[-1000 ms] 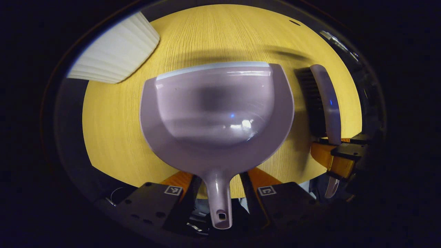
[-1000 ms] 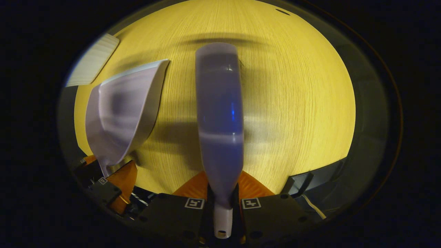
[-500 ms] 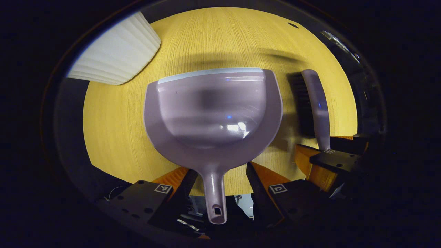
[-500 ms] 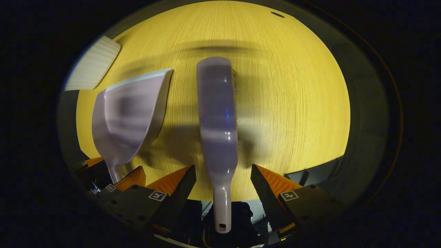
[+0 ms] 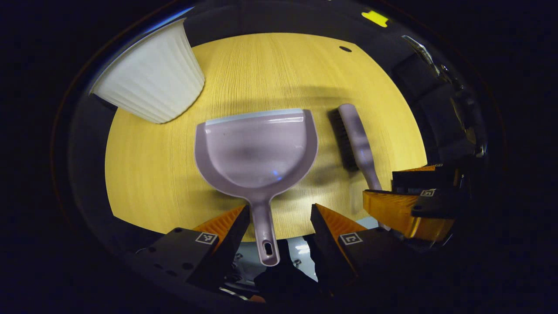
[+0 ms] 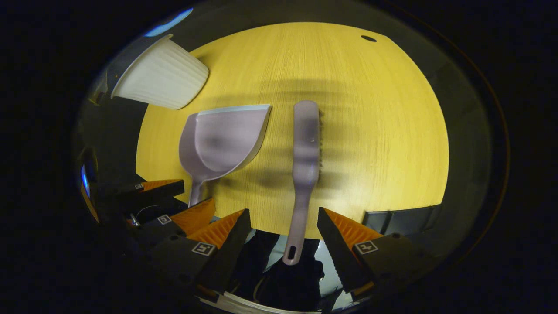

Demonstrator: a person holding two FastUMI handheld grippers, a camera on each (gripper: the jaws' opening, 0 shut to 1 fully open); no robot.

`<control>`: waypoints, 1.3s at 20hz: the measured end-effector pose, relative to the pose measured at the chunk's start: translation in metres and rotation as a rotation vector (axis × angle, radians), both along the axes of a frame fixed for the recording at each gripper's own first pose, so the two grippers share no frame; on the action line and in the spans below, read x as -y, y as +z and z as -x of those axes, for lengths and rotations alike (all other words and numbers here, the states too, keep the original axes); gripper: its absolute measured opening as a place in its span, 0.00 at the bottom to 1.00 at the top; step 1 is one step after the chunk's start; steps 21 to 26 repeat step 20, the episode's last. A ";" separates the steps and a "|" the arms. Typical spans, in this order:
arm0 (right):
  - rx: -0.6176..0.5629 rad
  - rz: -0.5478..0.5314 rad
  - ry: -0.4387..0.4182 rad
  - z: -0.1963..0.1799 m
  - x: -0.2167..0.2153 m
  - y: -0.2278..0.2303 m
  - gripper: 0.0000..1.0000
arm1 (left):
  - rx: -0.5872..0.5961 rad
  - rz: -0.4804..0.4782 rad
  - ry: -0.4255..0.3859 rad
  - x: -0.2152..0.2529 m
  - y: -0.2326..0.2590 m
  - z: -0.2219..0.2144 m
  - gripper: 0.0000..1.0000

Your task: Pick up the small broom and dustpan from the desktop, sweep the trash into the dustpan with the broom, and then empty the trash into the garbage bin.

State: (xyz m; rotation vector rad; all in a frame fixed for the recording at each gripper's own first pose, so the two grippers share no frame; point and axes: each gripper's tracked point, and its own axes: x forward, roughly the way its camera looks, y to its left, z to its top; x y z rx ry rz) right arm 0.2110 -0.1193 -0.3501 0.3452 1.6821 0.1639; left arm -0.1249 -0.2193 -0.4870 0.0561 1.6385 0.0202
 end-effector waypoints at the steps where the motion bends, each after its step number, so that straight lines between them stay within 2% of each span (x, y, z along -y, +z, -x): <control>1: 0.062 -0.009 -0.006 -0.005 0.005 0.021 0.99 | 0.066 0.003 -0.043 0.001 0.011 -0.001 0.84; 4: 0.305 -0.081 -0.077 -0.031 0.007 0.096 0.99 | 0.282 0.030 -0.145 0.009 0.055 0.004 0.84; 7: 0.553 -0.147 -0.131 -0.066 0.013 0.179 0.99 | 0.502 0.108 -0.147 0.025 0.118 -0.002 0.84; 8: 0.639 -0.119 -0.139 -0.077 0.026 0.208 0.98 | 0.574 0.107 -0.146 0.023 0.141 -0.004 0.84; 9: 0.720 -0.082 -0.150 -0.084 0.040 0.237 0.88 | 0.627 0.092 -0.149 0.016 0.162 -0.006 0.83; 10: 0.815 -0.051 -0.181 -0.089 0.052 0.270 0.98 | 0.684 0.076 -0.134 0.009 0.179 -0.007 0.83; 12: 1.006 -0.022 -0.267 -0.093 0.074 0.334 0.98 | 0.796 0.086 -0.097 0.000 0.213 -0.009 0.84; 13: 1.061 0.004 -0.286 -0.096 0.085 0.358 0.98 | 0.828 0.094 -0.077 -0.004 0.235 -0.011 0.83; 16: 1.157 0.124 -0.249 -0.089 0.119 0.391 0.97 | 0.870 0.081 -0.046 -0.016 0.283 -0.008 0.83; 17: 1.226 0.152 -0.257 -0.093 0.132 0.413 0.98 | 0.883 0.075 -0.054 -0.018 0.298 -0.009 0.83; 20: 1.336 0.236 -0.279 -0.101 0.178 0.470 0.97 | 0.913 0.024 -0.069 -0.026 0.332 -0.012 0.83; 26: 1.336 0.236 -0.279 -0.101 0.178 0.470 0.97 | 0.913 0.024 -0.069 -0.026 0.332 -0.012 0.83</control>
